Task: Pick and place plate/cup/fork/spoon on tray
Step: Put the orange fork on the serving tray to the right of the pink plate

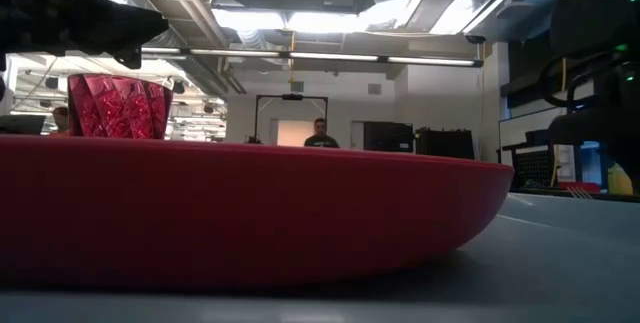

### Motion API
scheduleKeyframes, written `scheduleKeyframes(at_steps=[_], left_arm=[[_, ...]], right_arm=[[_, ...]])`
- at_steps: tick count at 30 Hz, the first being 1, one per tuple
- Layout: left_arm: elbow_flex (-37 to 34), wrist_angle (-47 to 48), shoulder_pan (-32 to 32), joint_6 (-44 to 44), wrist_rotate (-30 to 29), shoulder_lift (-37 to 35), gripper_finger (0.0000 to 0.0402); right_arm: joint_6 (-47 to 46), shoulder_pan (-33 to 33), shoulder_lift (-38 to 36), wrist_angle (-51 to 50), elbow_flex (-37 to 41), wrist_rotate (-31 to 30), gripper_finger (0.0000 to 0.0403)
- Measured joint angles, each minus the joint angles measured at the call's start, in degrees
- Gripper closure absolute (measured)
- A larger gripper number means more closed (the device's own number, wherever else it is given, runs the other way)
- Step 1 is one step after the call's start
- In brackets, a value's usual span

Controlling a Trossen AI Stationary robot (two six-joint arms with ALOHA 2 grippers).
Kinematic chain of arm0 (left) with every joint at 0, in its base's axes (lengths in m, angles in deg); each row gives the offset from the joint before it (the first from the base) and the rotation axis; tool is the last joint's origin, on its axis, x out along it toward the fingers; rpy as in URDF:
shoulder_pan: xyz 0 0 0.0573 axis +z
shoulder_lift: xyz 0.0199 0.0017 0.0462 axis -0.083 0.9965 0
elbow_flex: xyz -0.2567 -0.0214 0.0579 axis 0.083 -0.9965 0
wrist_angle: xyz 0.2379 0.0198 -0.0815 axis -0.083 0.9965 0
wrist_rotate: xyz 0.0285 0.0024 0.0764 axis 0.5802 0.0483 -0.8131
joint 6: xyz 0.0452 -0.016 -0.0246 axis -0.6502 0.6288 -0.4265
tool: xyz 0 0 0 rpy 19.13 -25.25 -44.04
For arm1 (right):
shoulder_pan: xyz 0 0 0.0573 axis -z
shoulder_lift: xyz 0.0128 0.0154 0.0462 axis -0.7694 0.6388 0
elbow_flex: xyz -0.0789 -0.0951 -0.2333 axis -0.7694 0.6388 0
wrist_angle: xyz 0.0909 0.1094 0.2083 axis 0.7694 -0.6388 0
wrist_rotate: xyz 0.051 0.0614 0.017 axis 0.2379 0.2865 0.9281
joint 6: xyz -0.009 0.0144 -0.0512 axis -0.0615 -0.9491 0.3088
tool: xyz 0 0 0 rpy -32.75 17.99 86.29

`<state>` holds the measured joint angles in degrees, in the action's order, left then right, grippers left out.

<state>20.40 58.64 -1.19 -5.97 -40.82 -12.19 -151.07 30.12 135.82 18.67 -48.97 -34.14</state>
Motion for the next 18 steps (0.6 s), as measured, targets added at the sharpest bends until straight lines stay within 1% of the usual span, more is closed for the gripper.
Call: scheduleKeyframes(at_steps=[18], left_arm=[[0.00,0.00,-0.01,-0.02,-0.02,0.00,0.0335]], right_arm=[[2.87,0.11,0.05,-0.36,0.02,-1.57,0.0366]])
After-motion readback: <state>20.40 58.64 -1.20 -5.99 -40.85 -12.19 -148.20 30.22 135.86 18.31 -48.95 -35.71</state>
